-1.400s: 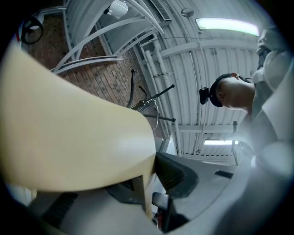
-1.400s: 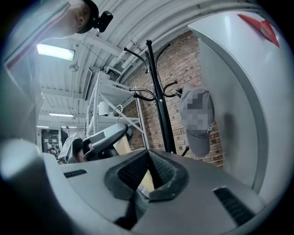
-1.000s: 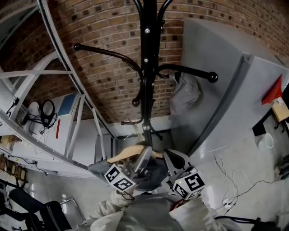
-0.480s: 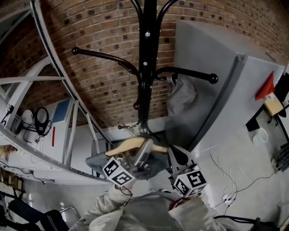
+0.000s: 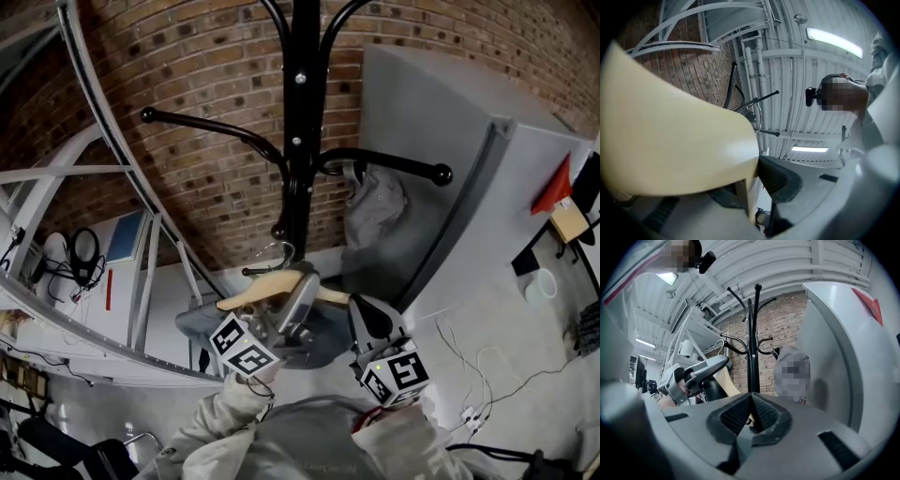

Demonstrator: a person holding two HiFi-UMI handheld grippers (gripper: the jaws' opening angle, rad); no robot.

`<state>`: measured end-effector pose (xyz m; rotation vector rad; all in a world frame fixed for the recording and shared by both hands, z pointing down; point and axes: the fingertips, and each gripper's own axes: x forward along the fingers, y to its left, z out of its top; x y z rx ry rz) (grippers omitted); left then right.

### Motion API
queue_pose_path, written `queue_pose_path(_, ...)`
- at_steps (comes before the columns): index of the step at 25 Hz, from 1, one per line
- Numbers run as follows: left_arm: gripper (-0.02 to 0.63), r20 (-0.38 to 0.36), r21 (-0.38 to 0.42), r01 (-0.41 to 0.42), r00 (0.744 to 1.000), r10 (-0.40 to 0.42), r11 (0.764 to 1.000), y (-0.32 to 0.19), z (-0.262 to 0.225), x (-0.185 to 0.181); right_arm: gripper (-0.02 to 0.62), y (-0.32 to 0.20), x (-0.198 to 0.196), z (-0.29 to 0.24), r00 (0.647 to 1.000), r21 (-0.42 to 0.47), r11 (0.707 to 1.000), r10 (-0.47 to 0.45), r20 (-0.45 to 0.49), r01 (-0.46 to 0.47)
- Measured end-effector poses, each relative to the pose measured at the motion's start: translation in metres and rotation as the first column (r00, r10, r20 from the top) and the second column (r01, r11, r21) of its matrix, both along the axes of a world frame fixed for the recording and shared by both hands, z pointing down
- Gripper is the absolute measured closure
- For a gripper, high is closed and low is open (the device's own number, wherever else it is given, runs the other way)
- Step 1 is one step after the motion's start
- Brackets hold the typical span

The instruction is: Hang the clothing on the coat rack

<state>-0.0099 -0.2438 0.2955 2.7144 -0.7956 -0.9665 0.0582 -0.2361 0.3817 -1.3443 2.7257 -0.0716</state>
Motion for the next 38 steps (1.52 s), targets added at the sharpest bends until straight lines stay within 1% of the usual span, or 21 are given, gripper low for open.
queue_pose_path(8, 0.522, -0.015, 0.013, 0.000, 1.000, 0.000, 1.000, -0.023, -0.009, 0.004, 0.571, -0.017, 0.000, 0.002, 1.000, 0.010, 1.000, -0.030, 0.007, 0.030)
queue_pose_path(25, 0.522, -0.025, -0.025, 0.037, 0.999, -0.037, 0.999, -0.066, 0.002, 0.010, 0.571, -0.053, 0.007, -0.001, 0.997, 0.009, 0.997, -0.078, 0.011, 0.078)
queue_pose_path(38, 0.522, -0.058, -0.044, 0.073, 0.996, -0.075, 0.996, -0.085, 0.010, 0.005, 0.571, -0.069, 0.003, 0.006, 0.993, -0.006, 0.993, -0.117, 0.008, 0.117)
